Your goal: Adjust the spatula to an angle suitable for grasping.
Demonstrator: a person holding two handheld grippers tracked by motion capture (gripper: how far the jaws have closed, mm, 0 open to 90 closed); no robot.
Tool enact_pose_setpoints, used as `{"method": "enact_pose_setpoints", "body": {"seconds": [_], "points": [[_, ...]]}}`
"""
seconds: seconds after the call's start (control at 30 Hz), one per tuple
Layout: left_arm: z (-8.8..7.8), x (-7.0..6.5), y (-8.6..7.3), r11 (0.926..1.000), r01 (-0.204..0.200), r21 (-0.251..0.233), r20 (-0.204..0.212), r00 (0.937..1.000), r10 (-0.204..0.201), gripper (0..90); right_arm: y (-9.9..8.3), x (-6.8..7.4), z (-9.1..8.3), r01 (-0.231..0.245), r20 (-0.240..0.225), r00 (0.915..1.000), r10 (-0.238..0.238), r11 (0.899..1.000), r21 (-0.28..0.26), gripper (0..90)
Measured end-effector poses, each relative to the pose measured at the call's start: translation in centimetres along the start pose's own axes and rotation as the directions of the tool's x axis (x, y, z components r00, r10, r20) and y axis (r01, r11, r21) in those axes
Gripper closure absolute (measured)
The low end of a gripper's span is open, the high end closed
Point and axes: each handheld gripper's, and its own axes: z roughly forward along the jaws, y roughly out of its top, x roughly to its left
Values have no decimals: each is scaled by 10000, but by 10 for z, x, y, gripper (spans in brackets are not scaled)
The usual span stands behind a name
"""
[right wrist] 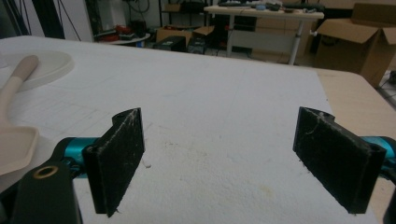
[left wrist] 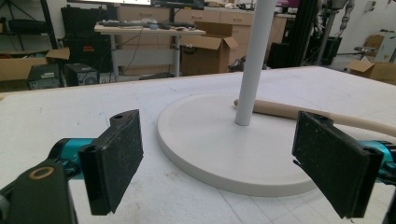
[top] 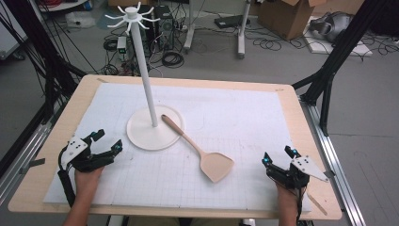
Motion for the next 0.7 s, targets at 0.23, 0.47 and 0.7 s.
{"method": "enact_pose_setpoints", "body": {"seconds": [0.23,0.47,0.7], "points": [[0,0,0,10000,-1,-46,63,10000,1,167,0,1,-1,-4,130,9999,5,10000,-67,160],[-1,1,0,10000,22,-66,94,10000,-21,166,8,1,1,-259,-186,9995,261,9996,107,169],[-1,1,0,9999,61,-94,116,9999,-60,167,36,22,10,145,-1100,9938,-163,9998,-170,184]]}}
